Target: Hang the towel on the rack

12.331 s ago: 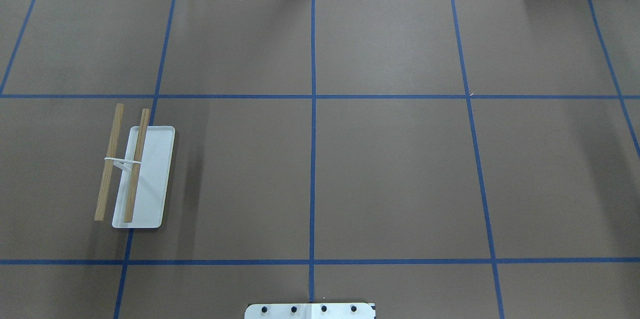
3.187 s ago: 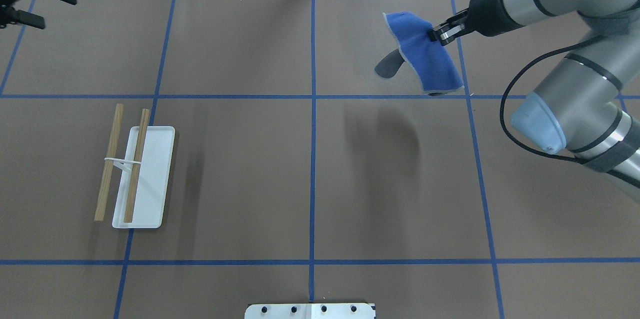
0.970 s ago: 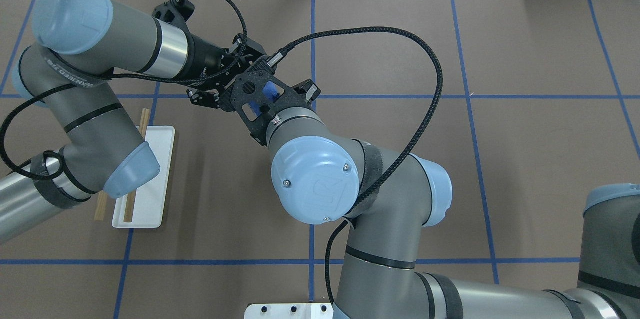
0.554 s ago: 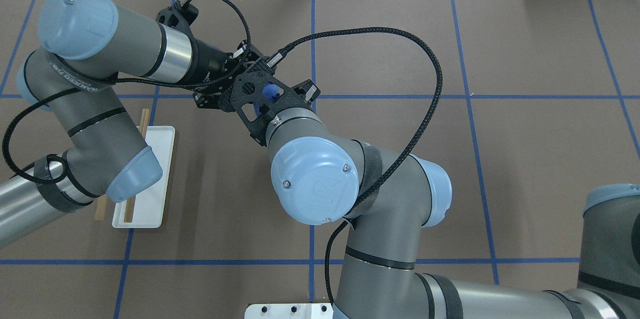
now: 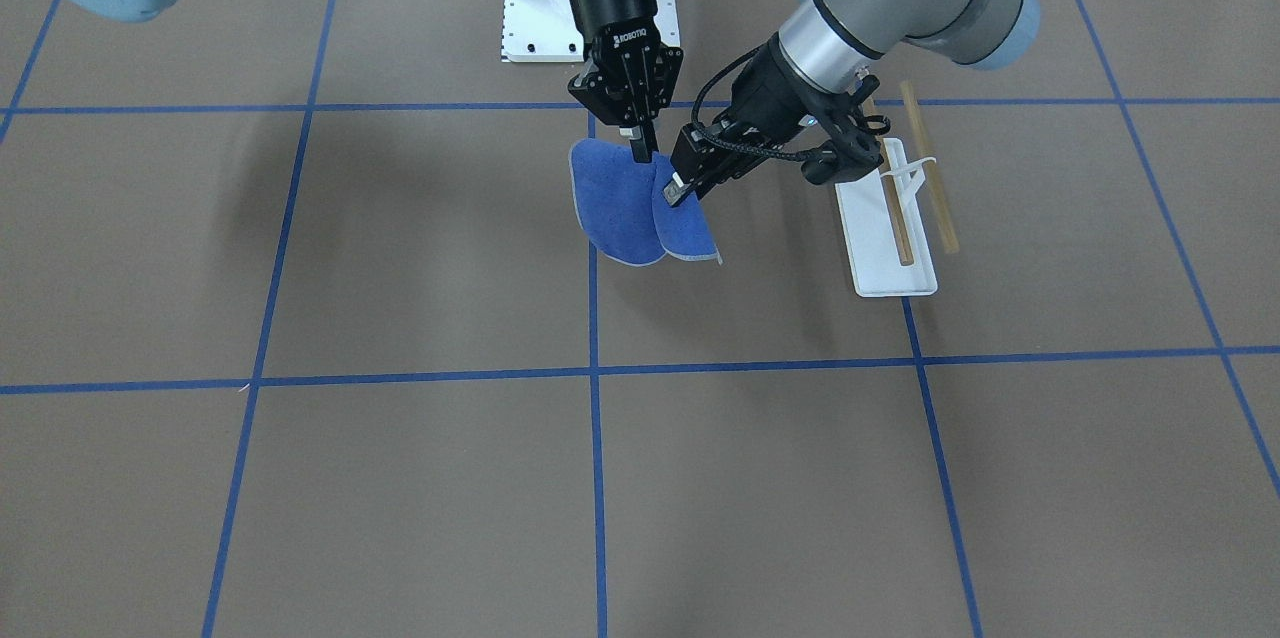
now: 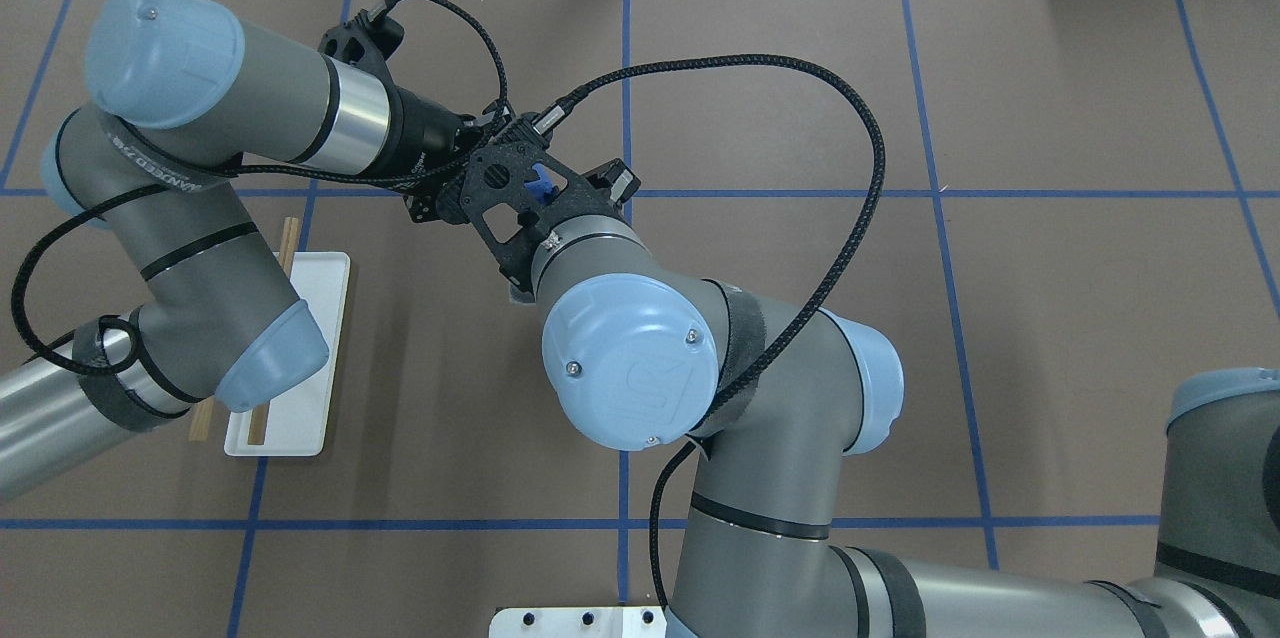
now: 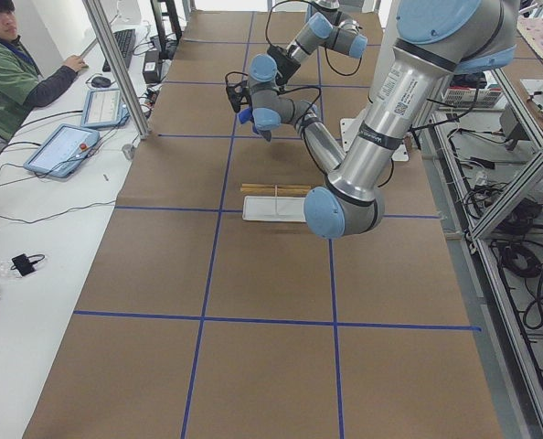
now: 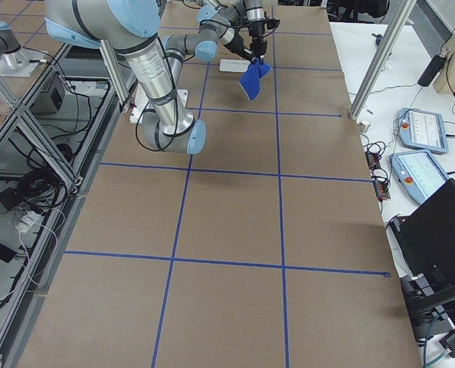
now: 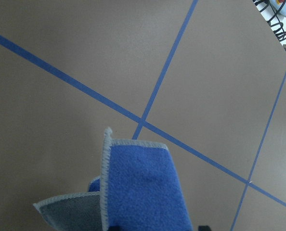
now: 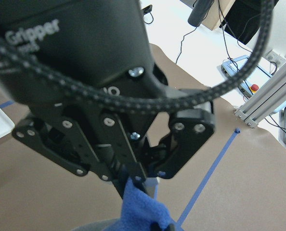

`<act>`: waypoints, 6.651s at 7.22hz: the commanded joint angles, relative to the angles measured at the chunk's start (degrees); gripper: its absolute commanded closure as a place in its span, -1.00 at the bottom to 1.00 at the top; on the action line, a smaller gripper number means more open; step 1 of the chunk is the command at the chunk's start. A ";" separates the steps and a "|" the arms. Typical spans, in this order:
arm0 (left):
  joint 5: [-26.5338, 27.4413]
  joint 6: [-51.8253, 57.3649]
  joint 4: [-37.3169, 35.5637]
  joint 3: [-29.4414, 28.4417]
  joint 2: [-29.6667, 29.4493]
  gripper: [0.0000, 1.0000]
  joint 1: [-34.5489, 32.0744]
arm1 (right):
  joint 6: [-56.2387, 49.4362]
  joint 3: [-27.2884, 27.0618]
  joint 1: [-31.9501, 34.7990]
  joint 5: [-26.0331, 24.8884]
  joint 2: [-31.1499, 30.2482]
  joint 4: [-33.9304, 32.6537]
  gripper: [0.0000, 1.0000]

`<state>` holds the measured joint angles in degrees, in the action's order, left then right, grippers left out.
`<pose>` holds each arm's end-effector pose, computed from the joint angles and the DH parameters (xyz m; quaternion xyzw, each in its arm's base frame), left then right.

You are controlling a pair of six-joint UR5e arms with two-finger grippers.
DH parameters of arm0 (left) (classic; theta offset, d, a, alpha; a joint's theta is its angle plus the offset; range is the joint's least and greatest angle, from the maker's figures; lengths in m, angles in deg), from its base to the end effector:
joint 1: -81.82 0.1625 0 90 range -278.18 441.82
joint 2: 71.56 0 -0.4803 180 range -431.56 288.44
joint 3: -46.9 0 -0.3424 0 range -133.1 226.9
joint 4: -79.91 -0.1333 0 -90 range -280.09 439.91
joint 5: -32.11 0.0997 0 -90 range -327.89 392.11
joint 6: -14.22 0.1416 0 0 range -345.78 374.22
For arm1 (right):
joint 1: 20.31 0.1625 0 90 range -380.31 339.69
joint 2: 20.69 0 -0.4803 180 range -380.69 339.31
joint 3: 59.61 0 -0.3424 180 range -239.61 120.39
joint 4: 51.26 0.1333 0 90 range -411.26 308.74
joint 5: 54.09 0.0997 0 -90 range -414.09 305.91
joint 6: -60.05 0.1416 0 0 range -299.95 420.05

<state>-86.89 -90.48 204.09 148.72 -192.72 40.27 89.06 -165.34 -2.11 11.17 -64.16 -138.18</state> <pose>0.4375 -0.4742 0.2704 -0.0502 0.6327 -0.2191 0.7411 -0.5729 -0.3911 0.1529 0.4750 -0.2914 -0.1923 0.8078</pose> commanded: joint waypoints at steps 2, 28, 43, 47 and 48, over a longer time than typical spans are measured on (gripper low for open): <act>0.00 0.11 0.19 0.05 -0.04 1.00 0.07 | 0.09 0.00 0.00 0.21 -0.12 0.34 1.00; -12.13 60.53 3.61 1.82 35.02 -0.97 -20.56 | -40.60 26.01 61.95 67.01 -25.06 3.94 -1.00; -13.71 108.48 -35.58 -0.48 39.60 -0.97 -50.29 | -40.78 21.97 70.22 66.23 -39.41 1.66 -1.00; -13.44 108.92 -35.32 0.31 40.30 -0.97 -50.29 | -40.78 21.53 70.14 64.82 -40.55 2.18 -1.00; -13.53 108.92 -35.32 0.57 40.30 -0.97 -50.29 | -40.78 21.62 70.14 64.90 -40.55 2.19 -1.00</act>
<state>-100.29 18.41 168.69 148.97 -152.45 -10.05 48.28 -143.72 68.03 76.10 -104.43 -136.13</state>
